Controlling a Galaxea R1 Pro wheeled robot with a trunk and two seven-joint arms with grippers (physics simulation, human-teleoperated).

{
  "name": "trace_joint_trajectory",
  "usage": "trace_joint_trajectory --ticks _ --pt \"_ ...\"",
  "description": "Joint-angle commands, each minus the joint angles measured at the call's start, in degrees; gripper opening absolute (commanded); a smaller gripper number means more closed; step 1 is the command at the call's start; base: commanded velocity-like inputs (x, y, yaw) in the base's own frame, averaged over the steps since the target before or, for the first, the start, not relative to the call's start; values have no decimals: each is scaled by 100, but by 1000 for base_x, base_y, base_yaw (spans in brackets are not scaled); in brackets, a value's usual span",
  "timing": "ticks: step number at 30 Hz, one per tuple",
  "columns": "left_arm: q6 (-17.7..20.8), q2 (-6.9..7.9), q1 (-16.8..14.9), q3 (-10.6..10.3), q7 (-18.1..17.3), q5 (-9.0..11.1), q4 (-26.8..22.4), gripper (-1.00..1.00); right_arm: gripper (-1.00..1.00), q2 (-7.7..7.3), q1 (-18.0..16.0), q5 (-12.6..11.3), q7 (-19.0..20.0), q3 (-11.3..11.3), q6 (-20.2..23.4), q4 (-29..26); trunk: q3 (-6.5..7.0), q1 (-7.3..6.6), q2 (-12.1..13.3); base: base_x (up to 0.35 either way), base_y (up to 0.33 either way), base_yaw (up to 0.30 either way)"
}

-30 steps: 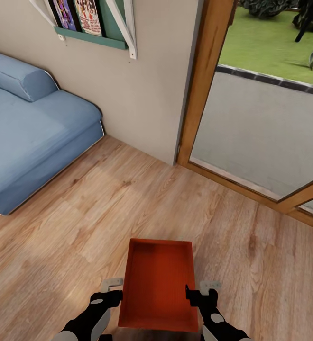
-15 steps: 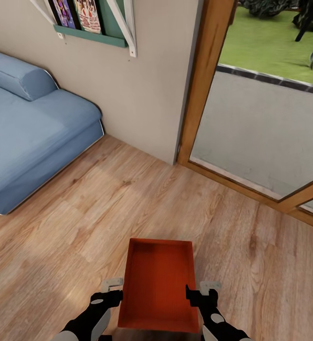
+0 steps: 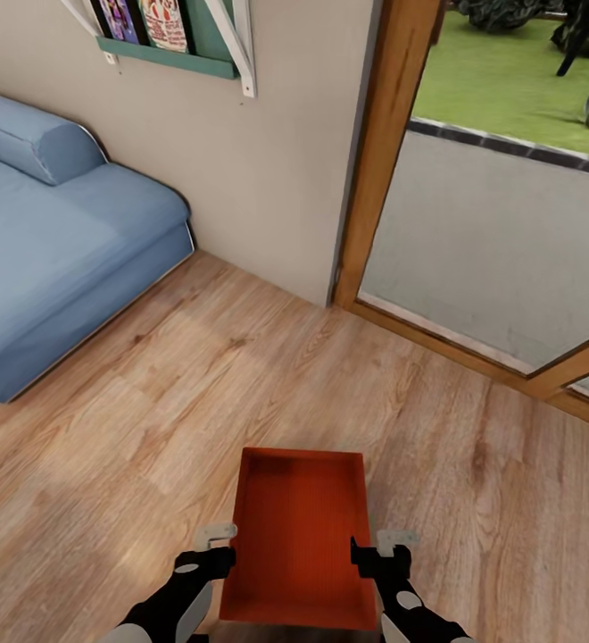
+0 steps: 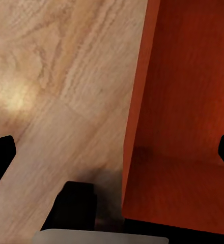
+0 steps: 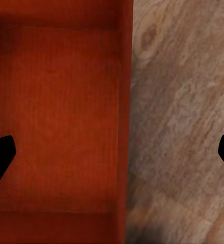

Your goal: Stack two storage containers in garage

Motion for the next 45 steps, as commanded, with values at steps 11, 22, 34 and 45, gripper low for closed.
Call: trace_joint_trajectory --ticks 11,22,34,45 --pt "31 10 0 -49 42 42 -4 100 100 -5 -5 -44 -5 50 -20 4 -189 242 -444 0 0 -92" --pt "31 29 0 -49 50 42 3 100 100 -6 -1 -56 9 50 -19 4 -386 484 -885 0 0 -1" --pt "22 21 0 -65 43 42 -3 100 100 -7 -2 -50 34 50 -21 4 -386 484 -885 0 0 0" --pt "22 19 0 -66 43 42 -4 100 100 -7 -2 -45 34 50 -87 4 -386 484 -885 -118 0 0"
